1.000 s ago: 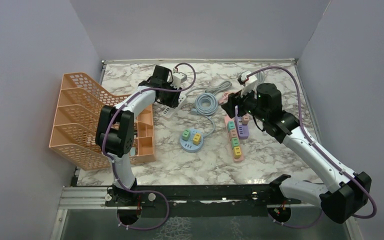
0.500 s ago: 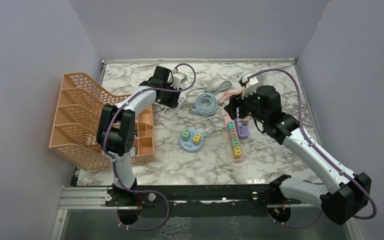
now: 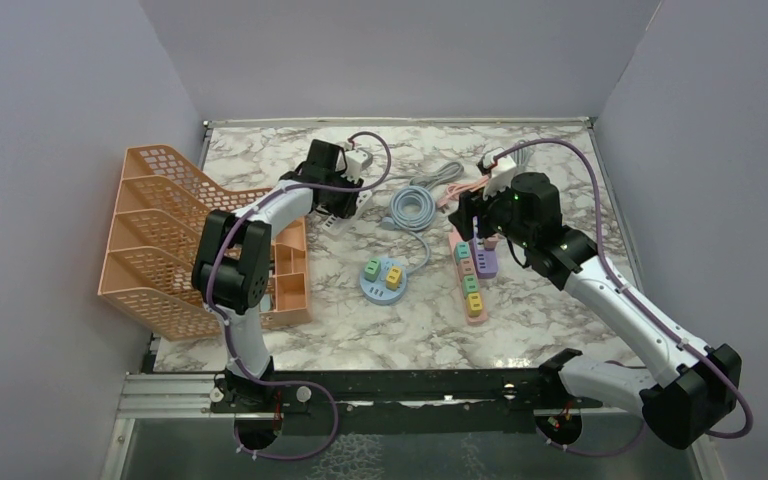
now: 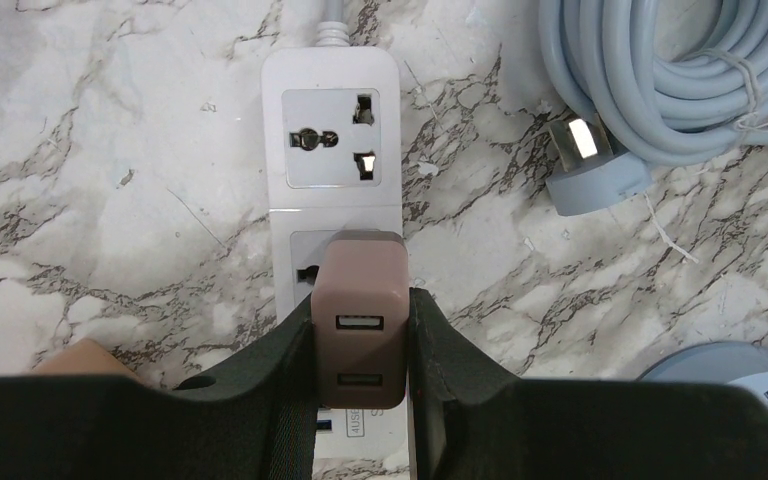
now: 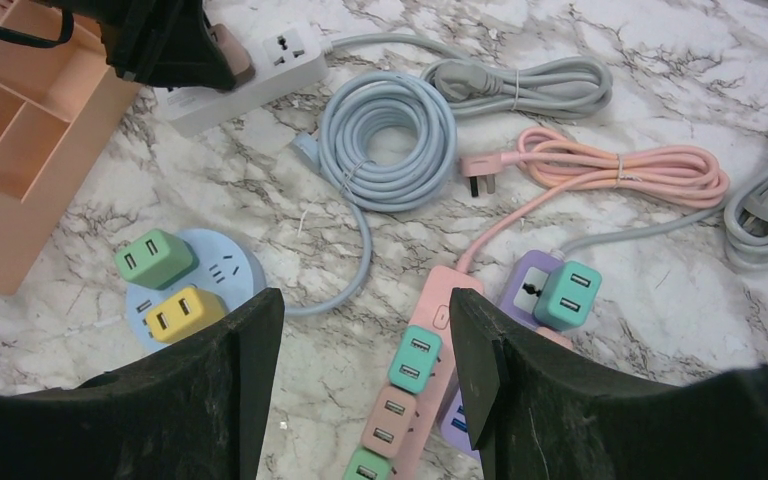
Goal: Insert the plug
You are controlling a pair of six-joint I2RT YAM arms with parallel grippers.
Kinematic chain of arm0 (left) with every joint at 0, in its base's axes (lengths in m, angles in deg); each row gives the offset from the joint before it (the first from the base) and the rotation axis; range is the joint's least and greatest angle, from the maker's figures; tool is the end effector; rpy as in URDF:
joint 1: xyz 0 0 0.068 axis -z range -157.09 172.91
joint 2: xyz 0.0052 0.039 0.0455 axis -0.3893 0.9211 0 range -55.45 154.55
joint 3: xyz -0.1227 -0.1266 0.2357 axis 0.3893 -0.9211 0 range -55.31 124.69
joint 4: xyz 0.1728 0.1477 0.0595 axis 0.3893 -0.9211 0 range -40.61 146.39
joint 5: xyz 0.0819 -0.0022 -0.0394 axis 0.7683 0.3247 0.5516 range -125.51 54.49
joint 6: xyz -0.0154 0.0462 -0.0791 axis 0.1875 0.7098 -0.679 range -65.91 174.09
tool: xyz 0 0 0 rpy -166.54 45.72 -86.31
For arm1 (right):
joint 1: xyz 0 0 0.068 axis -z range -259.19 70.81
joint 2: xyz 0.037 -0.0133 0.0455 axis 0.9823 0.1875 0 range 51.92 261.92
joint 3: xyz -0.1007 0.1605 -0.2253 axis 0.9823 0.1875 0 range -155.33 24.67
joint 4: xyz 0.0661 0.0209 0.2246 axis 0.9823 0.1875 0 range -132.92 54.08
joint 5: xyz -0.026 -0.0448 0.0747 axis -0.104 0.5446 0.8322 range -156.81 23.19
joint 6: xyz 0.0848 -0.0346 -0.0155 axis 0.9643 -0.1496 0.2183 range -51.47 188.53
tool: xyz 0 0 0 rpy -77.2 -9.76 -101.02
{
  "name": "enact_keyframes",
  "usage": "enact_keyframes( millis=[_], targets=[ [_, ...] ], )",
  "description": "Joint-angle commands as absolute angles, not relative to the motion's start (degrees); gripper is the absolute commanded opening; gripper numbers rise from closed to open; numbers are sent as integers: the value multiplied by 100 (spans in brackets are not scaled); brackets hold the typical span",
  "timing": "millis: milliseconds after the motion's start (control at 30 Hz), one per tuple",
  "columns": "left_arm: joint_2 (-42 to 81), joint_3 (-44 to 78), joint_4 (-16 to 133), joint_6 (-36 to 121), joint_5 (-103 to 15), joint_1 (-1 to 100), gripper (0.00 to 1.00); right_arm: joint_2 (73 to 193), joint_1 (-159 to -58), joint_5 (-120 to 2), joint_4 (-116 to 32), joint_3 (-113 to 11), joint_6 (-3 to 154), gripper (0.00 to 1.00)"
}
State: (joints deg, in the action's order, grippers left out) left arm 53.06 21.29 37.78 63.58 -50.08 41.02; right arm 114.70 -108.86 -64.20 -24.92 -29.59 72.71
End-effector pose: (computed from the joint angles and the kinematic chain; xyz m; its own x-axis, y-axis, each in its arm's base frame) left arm 0.3973 -0.1521 0.2018 -0.6487 0.3802 -0.6592 0.5677 0.8187 -0.0866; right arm 0.2180 0.1285 0.3249 -0.4256 -0.1584 -0.8909 -0.5000 0.8618 0.0856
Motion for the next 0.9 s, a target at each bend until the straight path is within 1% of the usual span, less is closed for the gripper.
enact_keyframes(
  millis=[0,433,867],
  targets=[
    [5407,1814,3981,6457,-4534,4230,0,11422,-10916,-6589,-2574,-2912,7165,61],
    [6203,1972,3351,6688,-4443,4296,0,11474,-10916,-6638,-2603,-2942,7121,61],
    [7204,2786,2262,6777,-3942,4321,0,11318,-10916,-6771,-2550,-2893,7116,61]
  ],
)
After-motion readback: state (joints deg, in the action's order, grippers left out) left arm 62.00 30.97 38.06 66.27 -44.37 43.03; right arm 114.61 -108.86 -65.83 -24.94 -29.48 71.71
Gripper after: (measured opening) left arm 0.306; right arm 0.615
